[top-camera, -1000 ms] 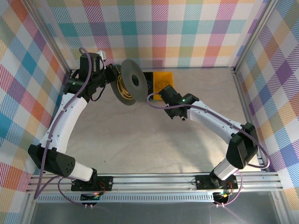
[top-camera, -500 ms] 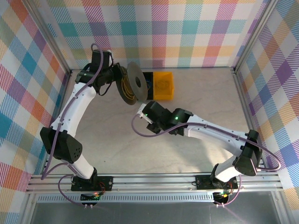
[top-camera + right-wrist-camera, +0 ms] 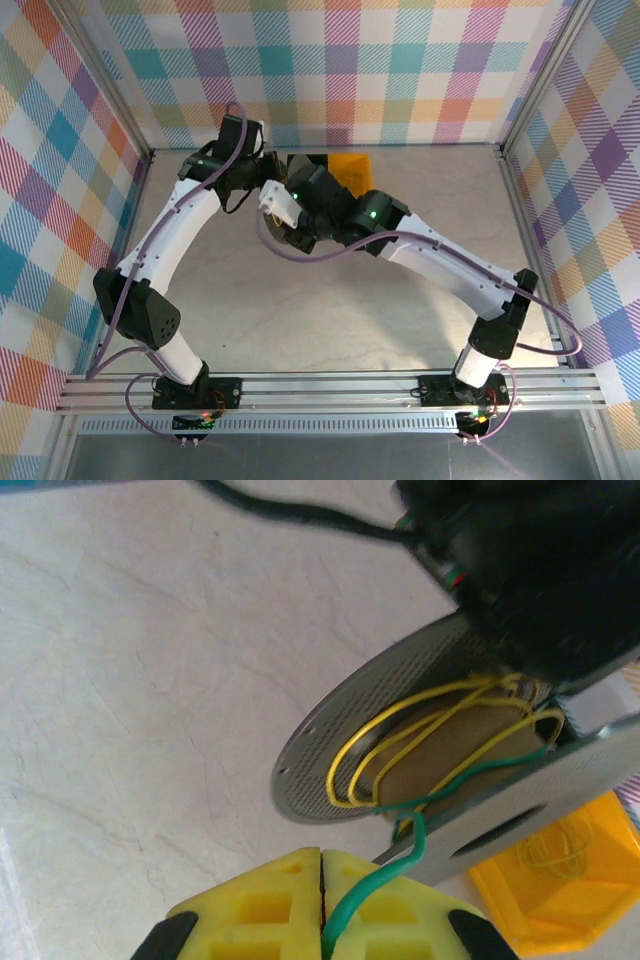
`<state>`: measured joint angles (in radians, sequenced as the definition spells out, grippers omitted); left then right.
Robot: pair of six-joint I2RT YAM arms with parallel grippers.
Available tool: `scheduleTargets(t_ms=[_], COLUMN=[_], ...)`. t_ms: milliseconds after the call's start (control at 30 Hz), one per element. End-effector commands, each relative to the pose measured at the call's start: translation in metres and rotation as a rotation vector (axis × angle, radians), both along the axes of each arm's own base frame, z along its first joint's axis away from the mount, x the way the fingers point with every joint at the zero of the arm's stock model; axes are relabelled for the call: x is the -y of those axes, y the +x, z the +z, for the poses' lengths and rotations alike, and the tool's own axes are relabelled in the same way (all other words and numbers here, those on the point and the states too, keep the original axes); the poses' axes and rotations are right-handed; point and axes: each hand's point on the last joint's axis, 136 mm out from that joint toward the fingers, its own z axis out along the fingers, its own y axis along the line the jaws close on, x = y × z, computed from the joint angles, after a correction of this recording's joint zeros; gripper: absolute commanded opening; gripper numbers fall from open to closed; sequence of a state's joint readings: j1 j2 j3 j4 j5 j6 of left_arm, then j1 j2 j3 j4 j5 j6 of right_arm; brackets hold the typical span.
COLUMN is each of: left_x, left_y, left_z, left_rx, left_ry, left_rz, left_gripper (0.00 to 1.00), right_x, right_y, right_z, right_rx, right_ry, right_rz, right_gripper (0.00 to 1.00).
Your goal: Wrap the cables
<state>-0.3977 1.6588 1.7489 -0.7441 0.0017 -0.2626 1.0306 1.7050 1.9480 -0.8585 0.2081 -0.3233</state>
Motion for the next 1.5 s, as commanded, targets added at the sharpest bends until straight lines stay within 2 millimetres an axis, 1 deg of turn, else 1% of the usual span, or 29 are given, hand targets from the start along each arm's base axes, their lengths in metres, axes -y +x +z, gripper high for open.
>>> scheduleTargets(t_ms=[0,133,200,300,400,567,700,800,967,1100,1300,1467], left_x=[-0.001,0.003,0.006,0.011,0.016,0.023,0.026,0.027,0.023,0.023,0.02,0.019], left_y=[0.0,-0.011,-0.016,-0.024,-0.032,-0.044,-0.05,-0.054,-0.06,-0.065,-0.066,-0.066], left_z=[0.008,0.004,0.002,-0.002,-0.009,-0.02,-0.027,-0.025,-0.006,0.004,0.003,0.002], left_rx=[0.049,0.03,0.027,0.021,0.01,-0.02,-0.034,-0.031,0.008,0.029,0.021,0.022], left_ry=[0.093,0.152,0.185,0.242,0.301,0.406,0.441,0.442,0.425,0.409,0.425,0.434], left_rz=[-0.039,-0.104,-0.139,-0.191,-0.251,-0.336,-0.377,-0.391,-0.381,-0.388,-0.388,-0.389], left_gripper=[0.0,0.0,0.0,0.0,0.0,0.0,0.0,0.0,0.0,0.0,0.0,0.0], right_x=[-0.014,0.0,0.006,0.015,0.023,0.029,0.034,0.042,0.059,0.072,0.087,0.104], right_y=[-0.008,0.013,0.022,0.035,0.046,0.057,0.065,0.072,0.083,0.092,0.11,0.123], right_z=[0.056,0.073,0.078,0.08,0.076,0.064,0.056,0.052,0.049,0.041,0.028,0.023], right_rx=[-0.038,-0.189,-0.247,-0.343,-0.405,-0.411,-0.393,-0.391,-0.349,-0.336,-0.333,-0.336], right_ry=[0.209,0.346,0.392,0.449,0.473,0.447,0.42,0.41,0.379,0.36,0.356,0.373], right_rz=[0.128,0.107,0.099,0.079,0.055,0.025,0.006,-0.019,-0.056,-0.099,-0.155,-0.197], right_gripper=[0.0,0.0,0.0,0.0,0.0,0.0,0.0,0.0,0.0,0.0,0.0,0.0])
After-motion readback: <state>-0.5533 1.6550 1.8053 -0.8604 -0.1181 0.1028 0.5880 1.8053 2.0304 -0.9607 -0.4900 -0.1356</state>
